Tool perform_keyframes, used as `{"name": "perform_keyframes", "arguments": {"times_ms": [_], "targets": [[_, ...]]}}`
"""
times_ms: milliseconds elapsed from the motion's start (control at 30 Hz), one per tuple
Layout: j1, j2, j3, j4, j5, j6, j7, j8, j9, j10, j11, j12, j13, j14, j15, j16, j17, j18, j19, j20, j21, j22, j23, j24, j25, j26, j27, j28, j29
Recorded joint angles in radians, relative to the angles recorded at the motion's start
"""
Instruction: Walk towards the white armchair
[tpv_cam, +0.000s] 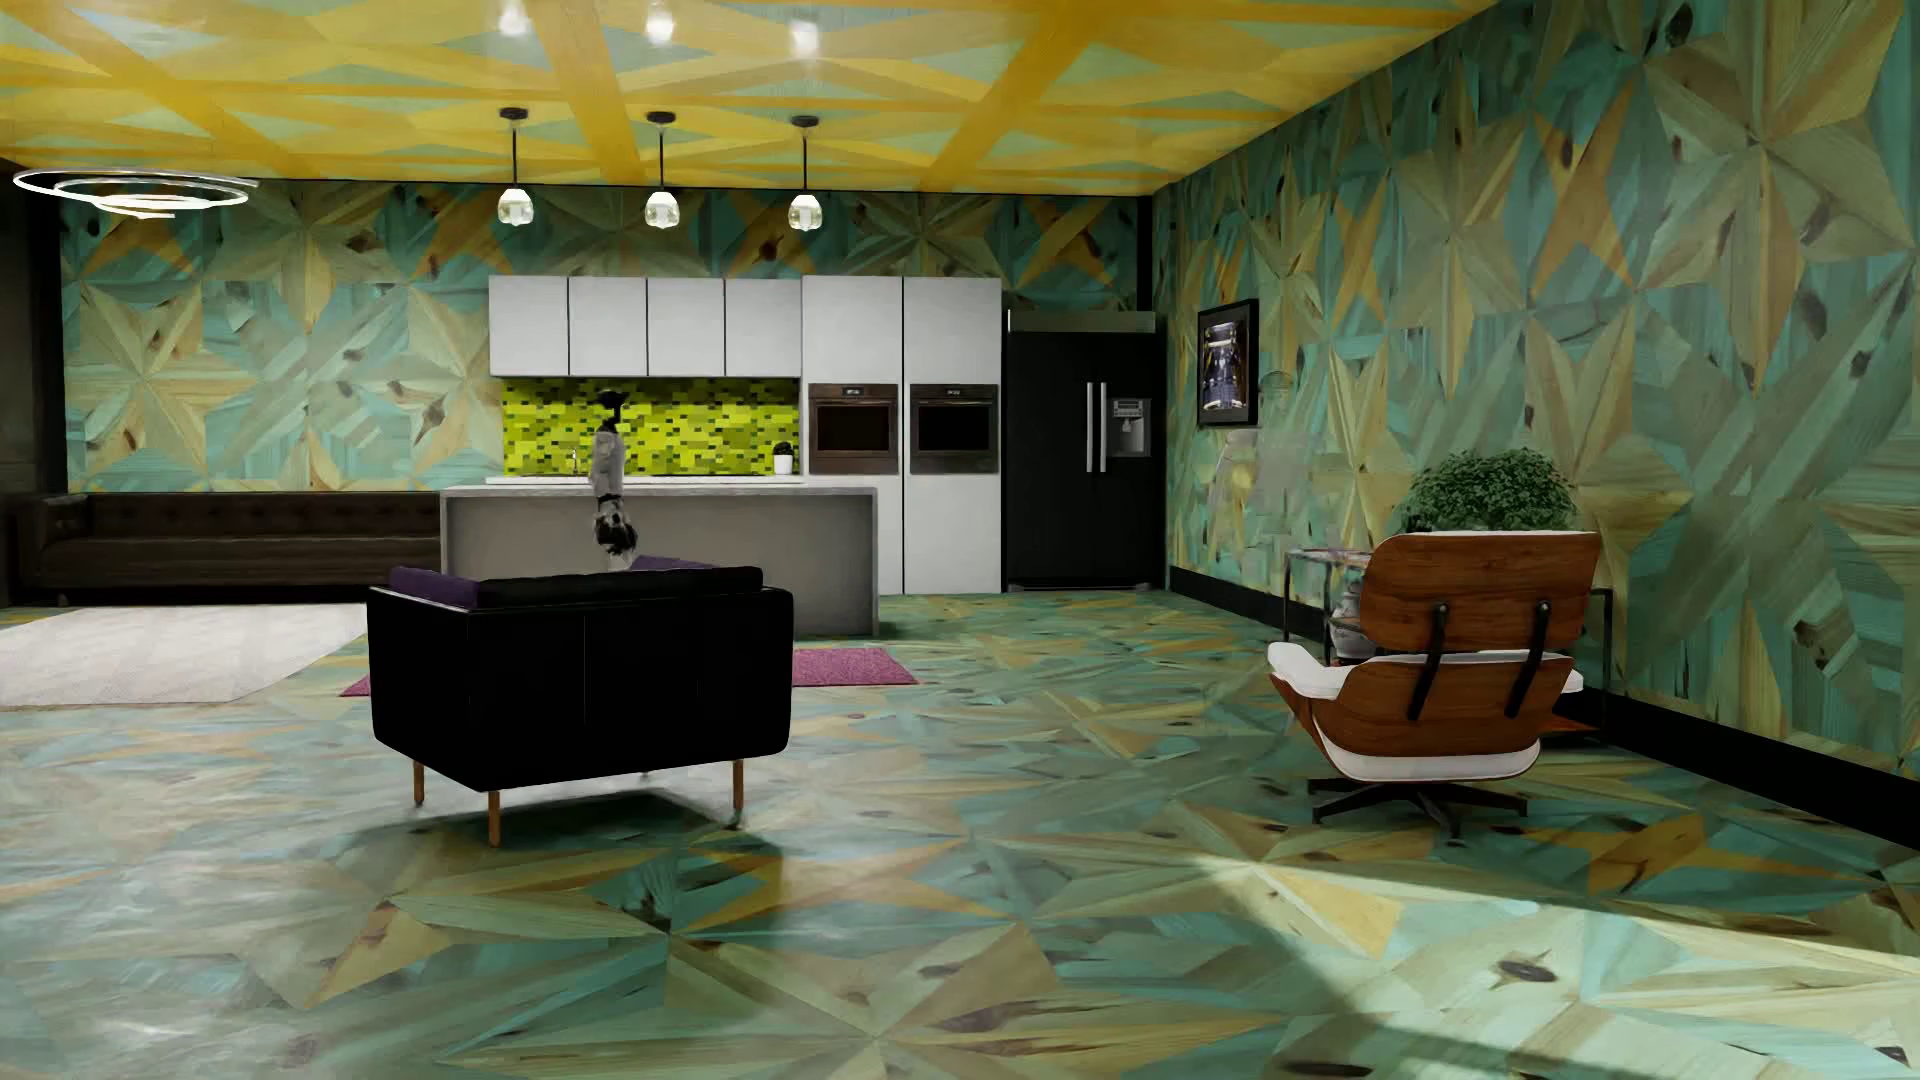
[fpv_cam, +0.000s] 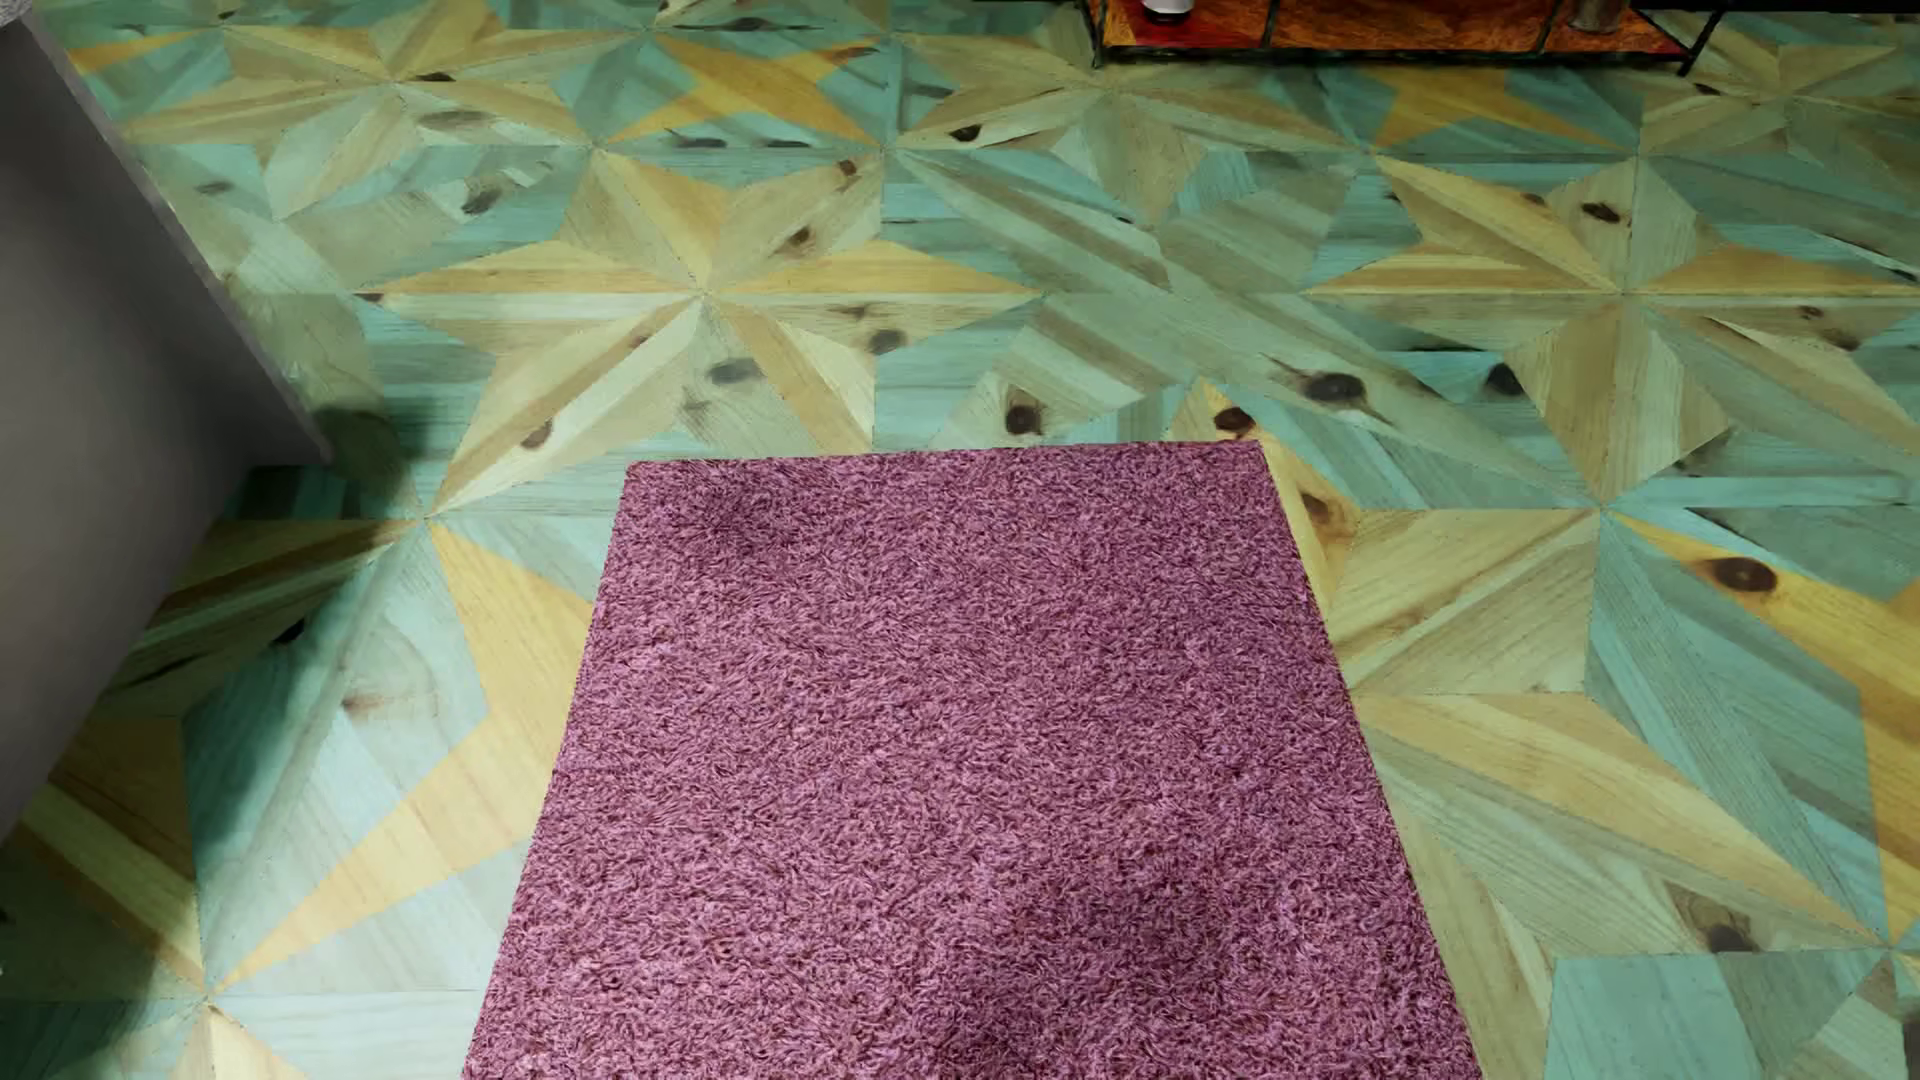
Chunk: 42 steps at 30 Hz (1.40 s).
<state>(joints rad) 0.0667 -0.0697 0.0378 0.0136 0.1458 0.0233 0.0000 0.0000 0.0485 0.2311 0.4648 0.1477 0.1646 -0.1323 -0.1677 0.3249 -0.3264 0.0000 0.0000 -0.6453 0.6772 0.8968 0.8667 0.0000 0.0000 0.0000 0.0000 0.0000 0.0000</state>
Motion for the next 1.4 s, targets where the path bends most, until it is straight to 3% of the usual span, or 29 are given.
{"name": "perform_keyframes", "arguments": {"times_ms": [33,67,100,167,233,300,467,533,600,633,700,733,800,833,867,967,1000,1067,1100,1167,1200,1233,1267,1300,1333,1400], "targets": [[-0.027,-0.025,-0.026,0.004,0.01,0.001,0.0,0.0,-0.004,0.023,0.014,0.006,-0.008,-0.024,0.016,0.003,0.003,0.0,0.0,0.067,0.005,0.013,0.002,0.0,0.0,0.0,0.0,0.0,0.0],[0.012,-0.016,0.031,0.006,0.025,0.015,0.0,0.0,-0.018,-0.065,0.026,0.038,0.013,-0.075,0.009,-0.002,-0.001,0.0,0.0,0.096,0.002,0.009,-0.008,0.0,0.0,0.0,0.0,0.0,0.0],[-0.041,-0.022,-0.005,-0.002,0.018,0.003,0.0,0.0,-0.002,0.266,0.036,0.034,0.0,-0.201,0.021,0.005,-0.005,0.0,0.0,0.074,0.005,0.005,-0.017,0.0,0.0,0.0,0.0,0.0,0.0],[-0.156,0.015,0.011,0.013,0.034,0.013,0.0,0.0,0.023,0.455,0.037,0.055,0.0,-0.217,-0.042,0.007,-0.013,0.0,0.0,0.075,-0.017,-0.004,-0.061,0.0,0.0,0.0,0.0,0.0,0.0],[-0.269,0.088,0.037,0.028,0.032,0.025,0.0,0.0,0.076,0.688,0.043,0.067,-0.038,-0.178,-0.084,-0.014,-0.038,0.0,0.0,0.084,0.035,0.021,-0.071,0.0,0.0,0.0,0.0,0.0,0.0],[-0.387,0.117,0.137,0.031,0.005,0.0,0.0,0.0,0.055,0.689,0.014,0.102,-0.07,-0.168,-0.142,-0.008,-0.025,0.0,0.0,0.079,0.017,0.017,-0.06,0.0,0.0,0.0,0.0,0.0,0.0],[-0.583,0.335,0.224,0.054,-0.023,-0.005,0.0,0.0,0.073,0.417,-0.066,0.147,-0.134,0.035,-0.341,0.0,-0.034,0.0,0.0,0.089,-0.031,0.091,-0.117,0.0,0.0,0.0,0.0,0.0,0.0],[-0.625,0.395,0.26,0.062,-0.037,-0.005,0.0,0.0,0.081,0.392,-0.065,0.152,-0.152,0.025,-0.355,0.001,-0.038,0.0,0.0,0.099,-0.032,0.108,-0.107,0.0,0.0,0.0,0.0,0.0,0.0],[-0.661,0.435,0.309,0.058,-0.071,-0.021,0.0,0.0,0.078,0.526,-0.041,0.156,-0.142,0.031,-0.29,0.013,-0.035,0.0,0.0,0.084,0.005,0.108,-0.073,0.0,0.0,0.0,0.0,0.0,0.0],[-0.668,0.43,0.321,0.039,-0.104,-0.048,0.0,0.0,0.075,0.59,0.006,0.145,-0.123,0.006,-0.199,0.014,-0.017,0.0,0.0,0.058,0.005,0.128,-0.034,0.0,0.0,0.0,0.0,0.0,0.0],[-0.591,0.37,0.3,0.012,-0.129,-0.046,0.0,0.0,0.06,0.656,0.235,0.138,-0.04,-0.08,0.1,0.009,-0.007,0.0,0.0,0.093,-0.001,0.126,-0.028,0.0,0.0,0.0,0.0,0.0,0.0],[-0.536,0.292,0.244,-0.018,-0.133,-0.046,0.0,0.0,0.071,0.648,0.416,0.126,-0.028,-0.115,0.226,0.003,-0.015,0.0,0.0,0.116,0.042,0.122,-0.019,0.0,0.0,0.0,0.0,0.0,0.0],[-0.404,0.059,0.176,-0.038,-0.129,-0.028,0.0,0.0,0.078,0.603,0.808,0.098,0.007,-0.178,0.222,-0.003,-0.026,0.0,0.0,0.121,0.075,0.063,-0.002,0.0,0.0,0.0,0.0,0.0,0.0],[-0.323,-0.044,0.095,-0.038,-0.101,-0.007,0.0,0.0,0.09,0.55,0.878,0.082,0.032,-0.18,0.219,-0.007,-0.018,0.0,0.0,0.14,0.024,0.02,0.007,0.0,0.0,0.0,0.0,0.0,0.0],[-0.243,-0.146,0.03,-0.036,-0.088,0.01,0.0,0.0,0.09,0.49,0.851,0.063,0.064,-0.186,0.223,-0.001,-0.029,0.0,0.0,0.132,0.003,-0.024,-0.012,0.0,0.0,0.0,0.0,0.0,0.0],[0.033,-0.302,-0.123,-0.003,-0.057,0.049,0.0,0.0,0.1,0.321,0.346,0.036,0.109,-0.223,0.44,0.02,-0.05,0.0,0.0,0.183,0.05,-0.136,0.013,0.0,0.0,0.0,0.0,0.0,0.0],[0.096,-0.337,-0.158,0.0,-0.06,0.05,0.0,0.0,0.091,0.288,0.168,0.016,0.129,-0.263,0.375,0.031,-0.056,0.0,0.0,0.186,0.046,-0.164,0.005,0.0,0.0,0.0,0.0,0.0,0.0],[0.208,-0.374,-0.179,-0.002,-0.058,0.054,0.0,0.0,0.07,0.264,-0.021,-0.03,0.15,-0.343,-0.079,0.048,-0.051,0.0,0.0,0.194,0.052,-0.179,0.036,0.0,0.0,0.0,0.0,0.0,0.0],[0.234,-0.397,-0.21,0.001,-0.069,0.056,0.0,0.0,0.066,0.279,-0.009,-0.038,0.154,-0.358,-0.13,0.041,-0.051,0.0,0.0,0.219,0.073,-0.169,0.043,0.0,0.0,0.0,0.0,0.0,0.0],[0.275,-0.46,-0.24,0.033,-0.039,0.088,0.0,0.0,0.068,0.358,0.092,-0.03,0.163,-0.251,0.287,0.02,-0.046,0.0,0.0,0.246,0.09,-0.124,0.056,0.0,0.0,0.0,0.0,0.0,0.0],[0.268,-0.461,-0.248,0.068,-0.012,0.119,0.0,0.0,0.074,0.46,0.179,-0.003,0.156,-0.1,0.399,-0.002,-0.044,0.0,0.0,0.257,0.104,-0.09,0.072,0.0,0.0,0.0,0.0,0.0,0.0],[0.232,-0.409,-0.224,0.09,0.019,0.134,0.0,0.0,0.072,0.626,0.217,0.029,0.156,0.103,0.397,-0.017,-0.046,0.0,0.0,0.238,0.109,-0.053,0.083,0.0,0.0,0.0,0.0,0.0,0.0],[0.132,-0.364,-0.193,0.103,0.05,0.133,0.0,0.0,0.064,0.832,0.242,0.06,0.156,0.23,0.38,-0.024,-0.037,0.0,0.0,0.223,0.077,-0.038,0.086,0.0,0.0,0.0,0.0,0.0,0.0],[0.04,-0.283,-0.158,0.124,0.074,0.141,0.0,0.0,0.076,1.034,0.232,0.078,0.141,0.154,0.329,-0.022,-0.046,0.0,0.0,0.177,0.079,-0.024,0.059,0.0,0.0,0.0,0.0,0.0,0.0],[-0.05,-0.183,-0.106,0.132,0.072,0.133,0.0,0.0,0.087,1.149,0.201,0.098,0.121,-0.013,0.254,-0.022,-0.047,0.0,0.0,0.156,0.07,-0.02,0.043,0.0,0.0,0.0,0.0,0.0,0.0],[-0.233,-0.015,0.023,0.114,0.041,0.074,0.0,0.0,0.078,1.129,0.124,0.137,0.051,-0.175,0.113,-0.012,-0.05,0.0,0.0,0.159,0.076,0.015,0.01,0.0,0.0,0.0,0.0,0.0,0.0]]}}
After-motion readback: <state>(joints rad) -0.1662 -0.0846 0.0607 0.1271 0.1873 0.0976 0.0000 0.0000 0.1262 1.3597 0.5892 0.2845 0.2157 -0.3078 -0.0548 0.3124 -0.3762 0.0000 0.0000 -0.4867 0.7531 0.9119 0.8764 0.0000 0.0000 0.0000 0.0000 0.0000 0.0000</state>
